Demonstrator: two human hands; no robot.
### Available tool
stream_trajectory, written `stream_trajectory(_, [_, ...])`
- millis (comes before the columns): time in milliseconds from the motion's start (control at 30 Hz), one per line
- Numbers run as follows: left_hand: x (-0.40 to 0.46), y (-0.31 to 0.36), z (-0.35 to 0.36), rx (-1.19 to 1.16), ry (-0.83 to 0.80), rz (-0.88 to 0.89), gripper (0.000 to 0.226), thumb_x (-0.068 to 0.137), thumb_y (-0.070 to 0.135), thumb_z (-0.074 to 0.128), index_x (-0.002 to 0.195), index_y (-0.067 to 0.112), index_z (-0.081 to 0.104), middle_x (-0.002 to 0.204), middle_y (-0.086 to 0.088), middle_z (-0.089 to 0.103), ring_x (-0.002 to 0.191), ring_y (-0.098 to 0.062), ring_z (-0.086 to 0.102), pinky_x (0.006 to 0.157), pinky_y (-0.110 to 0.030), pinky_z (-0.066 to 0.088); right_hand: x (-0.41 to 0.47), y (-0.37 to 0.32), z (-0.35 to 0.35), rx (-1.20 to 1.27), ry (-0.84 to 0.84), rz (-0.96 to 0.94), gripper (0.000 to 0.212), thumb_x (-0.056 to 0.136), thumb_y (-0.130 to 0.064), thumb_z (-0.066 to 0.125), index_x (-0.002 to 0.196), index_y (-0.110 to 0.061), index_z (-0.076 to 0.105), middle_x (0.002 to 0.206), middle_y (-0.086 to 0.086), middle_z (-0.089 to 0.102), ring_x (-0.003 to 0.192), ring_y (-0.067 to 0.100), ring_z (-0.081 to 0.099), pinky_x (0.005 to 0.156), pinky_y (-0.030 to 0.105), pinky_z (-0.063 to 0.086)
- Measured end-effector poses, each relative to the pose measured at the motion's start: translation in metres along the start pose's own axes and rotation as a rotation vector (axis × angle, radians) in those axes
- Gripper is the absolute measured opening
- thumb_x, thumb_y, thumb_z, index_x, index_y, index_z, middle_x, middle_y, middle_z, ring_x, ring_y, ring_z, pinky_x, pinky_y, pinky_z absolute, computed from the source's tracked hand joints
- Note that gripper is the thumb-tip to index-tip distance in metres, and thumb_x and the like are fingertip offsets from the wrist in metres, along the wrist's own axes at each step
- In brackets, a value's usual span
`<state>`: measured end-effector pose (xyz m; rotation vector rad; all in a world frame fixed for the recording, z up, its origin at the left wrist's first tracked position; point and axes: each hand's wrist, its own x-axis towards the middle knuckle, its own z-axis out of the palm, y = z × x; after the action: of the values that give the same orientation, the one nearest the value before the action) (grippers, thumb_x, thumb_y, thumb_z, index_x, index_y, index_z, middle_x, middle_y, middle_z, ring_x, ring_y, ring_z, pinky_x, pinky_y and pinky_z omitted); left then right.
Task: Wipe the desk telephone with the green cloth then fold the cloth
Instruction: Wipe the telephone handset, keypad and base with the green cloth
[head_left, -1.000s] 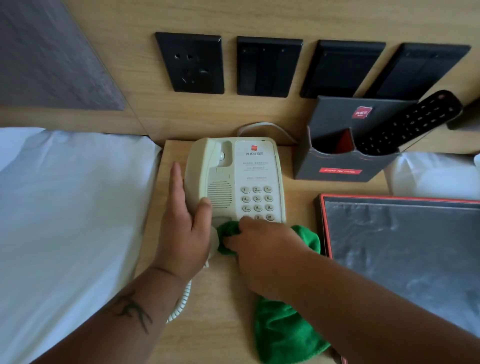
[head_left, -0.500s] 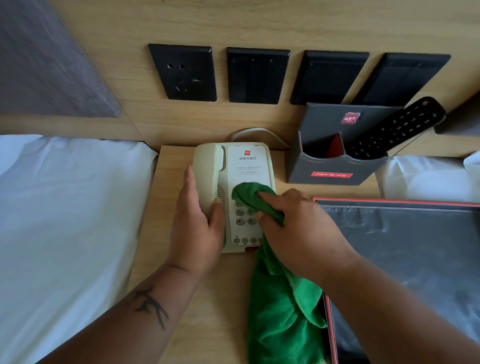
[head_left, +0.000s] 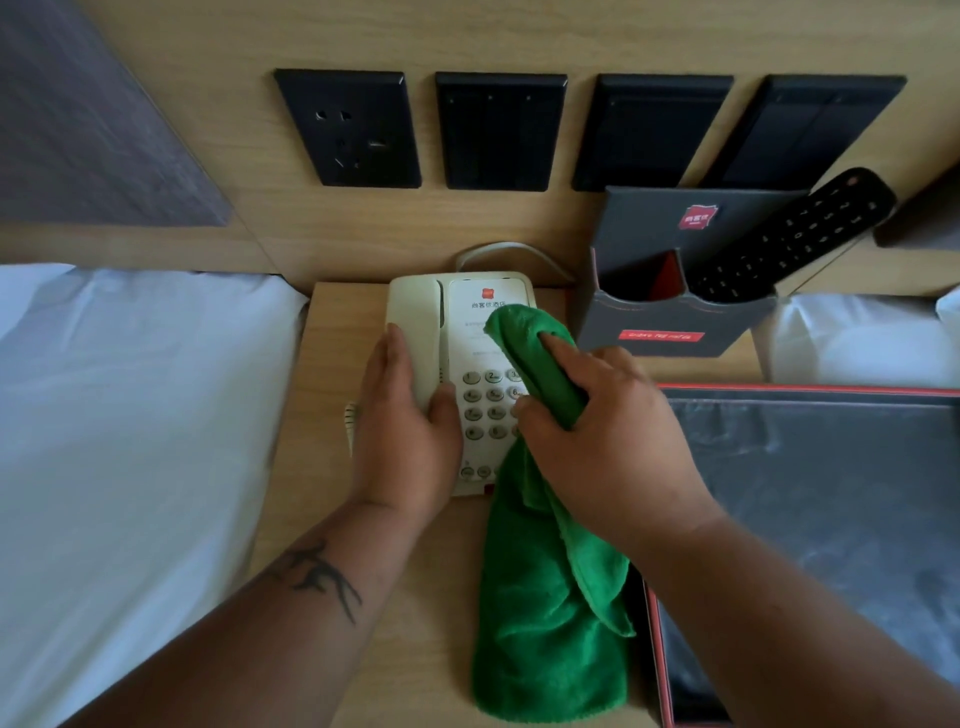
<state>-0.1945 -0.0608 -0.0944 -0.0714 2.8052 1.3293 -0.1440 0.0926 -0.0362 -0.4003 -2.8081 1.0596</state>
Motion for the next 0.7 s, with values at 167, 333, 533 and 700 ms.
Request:
stream_trajectory(167, [0.001,-0.001,-0.002,-0.035,-0.009,-0.027,0.078,0.095,0.029,0.061,0.158,0.025,0.015,0.164,0.004,0.026,0.147,-0.015,0.03,0.113,-0.027,0.03,0.003,0.006,-0.023,-0.098,-0.196,0.163,0.02,0.083,-0.03,0.058,0.098,-0.03,0.071,0.076,-0.005,0.064,0.061,0.01,0.058,0.046,0.021,0.043])
stream_trajectory(333, [-0.016,-0.008,-0.008,-0.006,-0.037,0.063,0.069,0.099,0.034,0.049,0.158,0.023,0.016,0.163,0.0,0.025,0.144,-0.01,0.029,0.111,-0.026,0.031,0.022,-0.009,-0.03,-0.285,-0.162,0.064,0.029,0.095,-0.03,0.047,0.118,-0.025,0.064,0.093,0.002,0.053,0.074,0.022,0.056,0.059,0.028,0.044])
stream_trajectory(533, [-0.017,-0.01,-0.003,0.005,-0.086,-0.021,0.069,0.1,0.031,0.047,0.157,0.033,0.009,0.167,0.003,0.012,0.152,-0.012,0.013,0.115,-0.021,0.011,0.079,-0.039,0.027,-0.598,-0.404,-0.05,0.044,0.091,-0.013,0.047,0.134,-0.022,0.049,0.125,0.011,0.04,0.083,0.029,0.055,0.062,0.039,0.046])
stream_trajectory(700, [-0.016,-0.01,-0.004,-0.014,-0.11,-0.028,0.069,0.101,0.034,0.044,0.157,0.036,0.005,0.167,0.005,0.011,0.153,-0.015,0.011,0.122,-0.035,0.018,0.083,-0.042,0.028,-0.718,-0.496,0.011,0.042,0.092,-0.014,0.05,0.135,-0.014,0.05,0.123,0.014,0.046,0.081,0.026,0.047,0.063,0.039,0.043])
